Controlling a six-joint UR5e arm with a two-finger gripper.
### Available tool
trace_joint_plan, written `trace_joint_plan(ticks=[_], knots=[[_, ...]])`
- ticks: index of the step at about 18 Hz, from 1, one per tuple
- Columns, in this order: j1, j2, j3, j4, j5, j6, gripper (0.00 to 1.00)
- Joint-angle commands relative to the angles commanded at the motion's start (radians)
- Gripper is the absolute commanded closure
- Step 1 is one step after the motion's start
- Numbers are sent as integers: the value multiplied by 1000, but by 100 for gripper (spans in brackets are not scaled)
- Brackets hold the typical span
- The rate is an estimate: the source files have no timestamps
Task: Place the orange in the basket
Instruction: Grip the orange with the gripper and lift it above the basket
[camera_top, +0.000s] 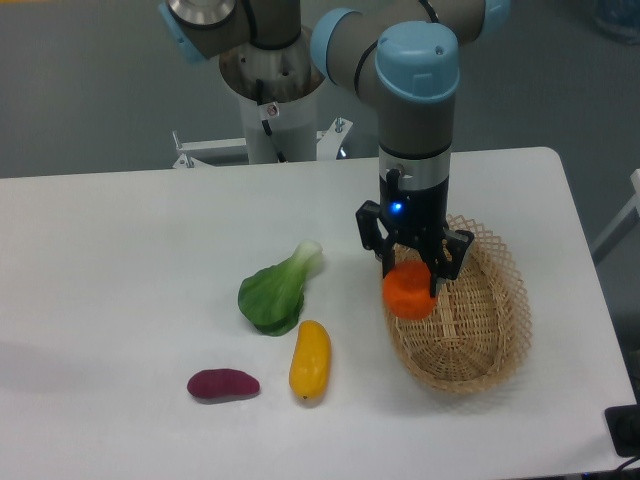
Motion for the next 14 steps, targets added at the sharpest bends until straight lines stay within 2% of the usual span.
trace_joint_plan(ticks=[8,14], knots=[[11,-2,-9,2,2,8,42],[69,8,-48,-9,2,156,42]])
